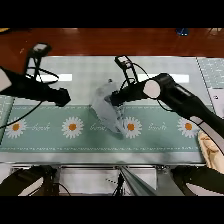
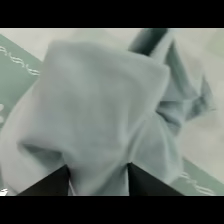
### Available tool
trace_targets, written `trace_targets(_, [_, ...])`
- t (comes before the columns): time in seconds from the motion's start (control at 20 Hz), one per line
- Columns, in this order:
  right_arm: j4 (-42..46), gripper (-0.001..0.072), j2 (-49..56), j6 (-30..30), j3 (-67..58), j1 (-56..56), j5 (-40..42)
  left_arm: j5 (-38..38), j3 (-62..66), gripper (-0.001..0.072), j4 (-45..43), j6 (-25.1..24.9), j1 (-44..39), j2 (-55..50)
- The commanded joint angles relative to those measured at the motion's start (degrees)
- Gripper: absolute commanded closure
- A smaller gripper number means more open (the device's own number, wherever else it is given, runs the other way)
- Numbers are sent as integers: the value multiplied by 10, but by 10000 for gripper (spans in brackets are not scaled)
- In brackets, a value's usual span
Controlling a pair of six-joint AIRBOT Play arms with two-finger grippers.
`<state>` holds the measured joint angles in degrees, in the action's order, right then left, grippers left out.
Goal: Fold the shirts.
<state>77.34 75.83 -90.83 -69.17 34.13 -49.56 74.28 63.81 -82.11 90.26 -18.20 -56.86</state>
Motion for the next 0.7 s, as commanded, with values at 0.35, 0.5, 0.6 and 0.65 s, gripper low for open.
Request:
trace_targets(0.35, [60,259,-96,50,4,-316,-189,-114,-61,13,297,-132,64,-173])
trace_targets(0.5, [-35,259,-96,97,20,-394,-204,-117,-61,13,398,-177,121,-220])
trace_targets(0.6, [-91,259,-96,118,36,-420,-203,-117,-61,12,406,-183,144,-243])
trace_targets(0.65, [-110,259,-96,128,44,-424,-202,-117,-61,12,406,-193,147,-253])
